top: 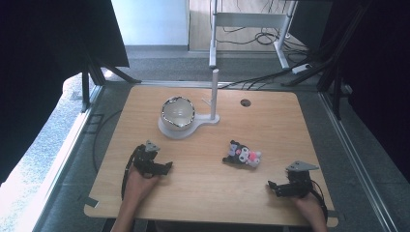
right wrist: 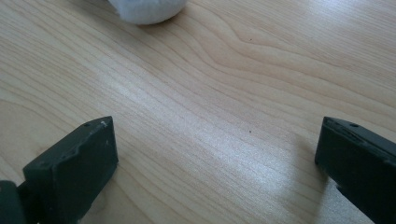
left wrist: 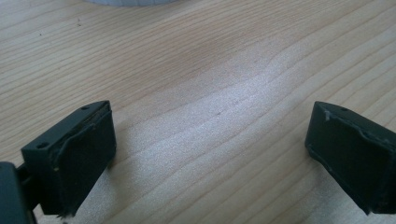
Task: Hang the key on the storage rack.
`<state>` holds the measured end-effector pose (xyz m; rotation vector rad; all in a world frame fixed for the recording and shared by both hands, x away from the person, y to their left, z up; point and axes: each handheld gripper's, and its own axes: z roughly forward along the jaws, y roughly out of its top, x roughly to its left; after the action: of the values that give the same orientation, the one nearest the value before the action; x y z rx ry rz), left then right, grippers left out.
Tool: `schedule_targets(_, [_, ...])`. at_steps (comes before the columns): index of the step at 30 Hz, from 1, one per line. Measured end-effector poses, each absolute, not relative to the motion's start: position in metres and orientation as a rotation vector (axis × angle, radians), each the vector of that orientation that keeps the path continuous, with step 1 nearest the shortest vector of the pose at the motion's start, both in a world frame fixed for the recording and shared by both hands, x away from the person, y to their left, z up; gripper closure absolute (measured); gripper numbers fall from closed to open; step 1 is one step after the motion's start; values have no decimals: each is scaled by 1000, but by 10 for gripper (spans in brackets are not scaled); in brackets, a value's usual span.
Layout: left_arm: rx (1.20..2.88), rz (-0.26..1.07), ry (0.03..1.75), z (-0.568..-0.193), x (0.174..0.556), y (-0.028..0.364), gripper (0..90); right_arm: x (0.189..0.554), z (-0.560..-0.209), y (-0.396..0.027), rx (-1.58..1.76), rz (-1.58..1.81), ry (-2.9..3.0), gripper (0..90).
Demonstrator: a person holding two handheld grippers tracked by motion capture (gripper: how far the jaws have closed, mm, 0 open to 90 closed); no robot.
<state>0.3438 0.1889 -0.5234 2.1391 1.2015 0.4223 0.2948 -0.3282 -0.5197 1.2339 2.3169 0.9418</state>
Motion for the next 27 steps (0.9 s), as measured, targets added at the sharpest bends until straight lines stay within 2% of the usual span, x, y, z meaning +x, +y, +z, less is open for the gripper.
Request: schedule_targets(27, [2139, 422, 1202, -523, 344, 189, 18, 294, -515, -327, 1215, 901, 2347, 8])
